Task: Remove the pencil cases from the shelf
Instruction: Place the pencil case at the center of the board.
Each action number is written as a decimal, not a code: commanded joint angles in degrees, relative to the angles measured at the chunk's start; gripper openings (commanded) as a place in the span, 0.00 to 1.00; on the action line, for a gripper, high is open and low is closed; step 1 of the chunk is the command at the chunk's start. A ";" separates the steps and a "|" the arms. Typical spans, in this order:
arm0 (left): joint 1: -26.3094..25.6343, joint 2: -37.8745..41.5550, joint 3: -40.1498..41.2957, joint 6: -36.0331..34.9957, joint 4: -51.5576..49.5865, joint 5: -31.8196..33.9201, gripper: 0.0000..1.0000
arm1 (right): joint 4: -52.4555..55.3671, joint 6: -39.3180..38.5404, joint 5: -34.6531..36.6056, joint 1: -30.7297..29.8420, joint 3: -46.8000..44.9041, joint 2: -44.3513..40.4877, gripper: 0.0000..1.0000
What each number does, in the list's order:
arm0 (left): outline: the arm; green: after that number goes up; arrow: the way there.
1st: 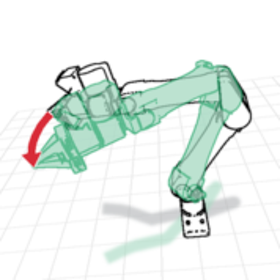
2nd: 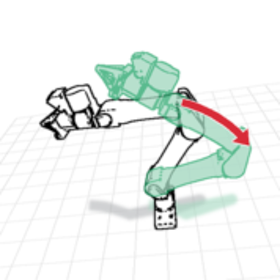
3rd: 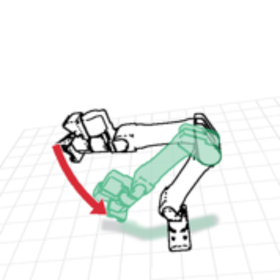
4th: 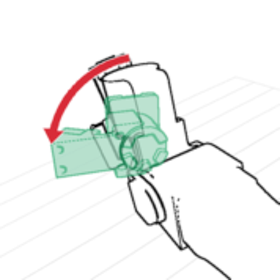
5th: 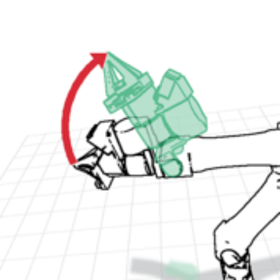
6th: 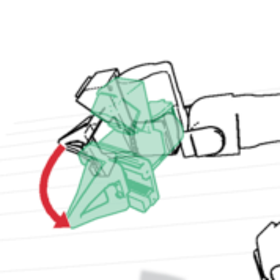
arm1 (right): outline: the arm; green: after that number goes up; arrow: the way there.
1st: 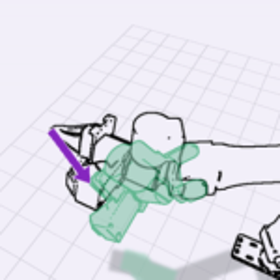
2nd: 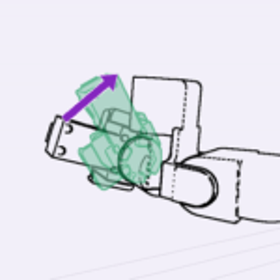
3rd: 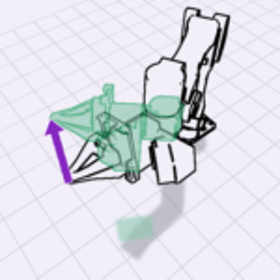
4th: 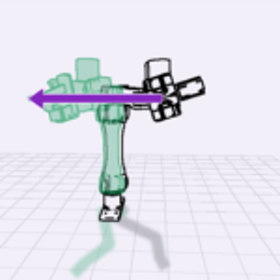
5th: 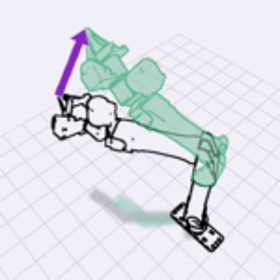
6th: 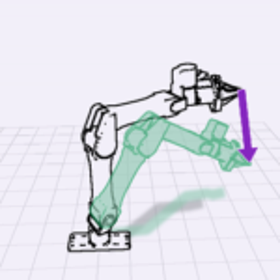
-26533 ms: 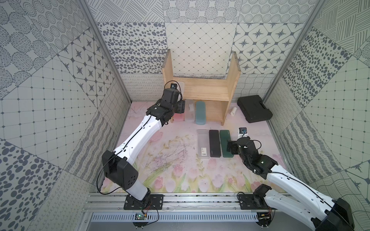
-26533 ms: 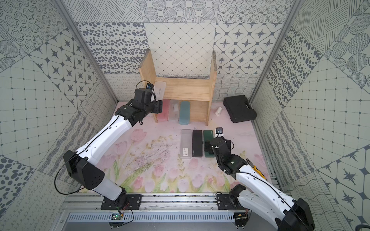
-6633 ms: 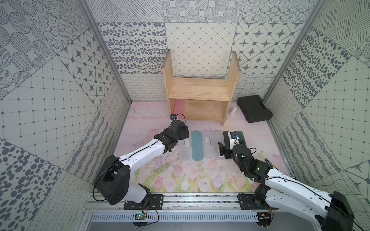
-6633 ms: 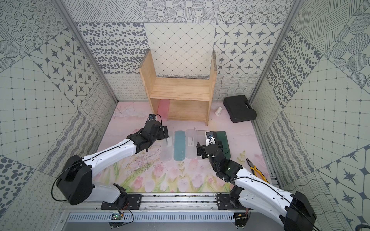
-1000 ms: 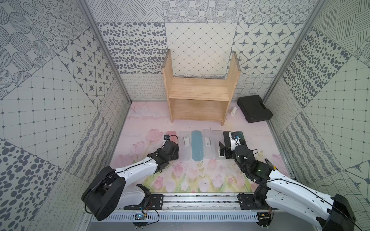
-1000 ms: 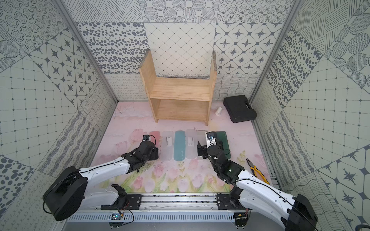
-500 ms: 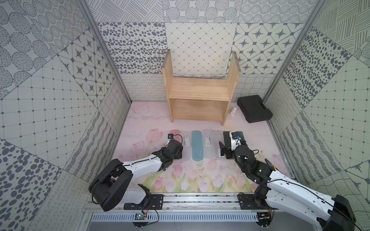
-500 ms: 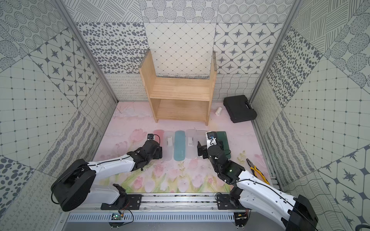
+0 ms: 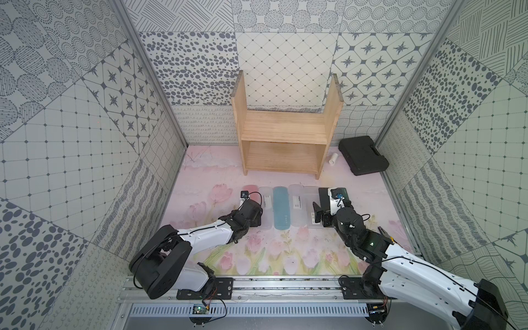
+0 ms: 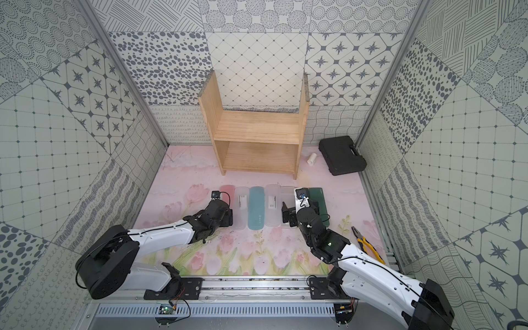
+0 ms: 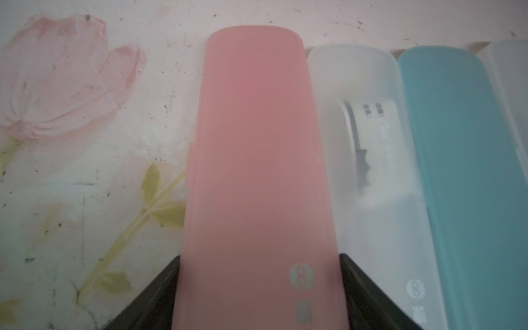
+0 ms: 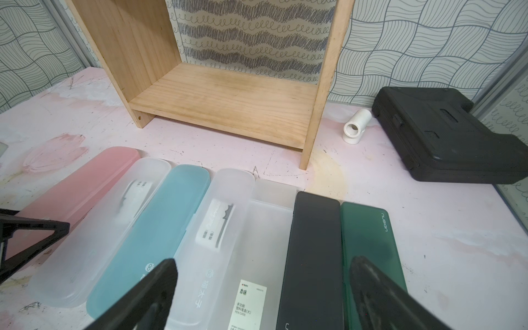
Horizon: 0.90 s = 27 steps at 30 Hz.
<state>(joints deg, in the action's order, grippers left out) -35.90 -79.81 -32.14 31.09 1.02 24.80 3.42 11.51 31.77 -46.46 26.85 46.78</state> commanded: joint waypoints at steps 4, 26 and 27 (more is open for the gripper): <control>-0.21 0.36 -1.01 1.51 -3.25 1.35 0.74 | -1.42 -0.21 0.18 0.16 -0.84 -1.04 0.98; -0.14 -2.08 -3.47 3.42 -8.25 2.05 0.86 | -1.49 -0.19 0.08 0.15 -0.84 -0.89 0.98; -0.15 -2.10 -3.54 3.53 -8.51 2.25 0.87 | -1.47 -0.20 0.09 0.17 -0.83 -0.86 0.98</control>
<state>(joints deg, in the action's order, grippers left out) -35.94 -80.97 -34.44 33.19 -4.25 26.00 3.60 11.53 31.75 -46.46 26.83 46.78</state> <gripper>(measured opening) 0.865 0.983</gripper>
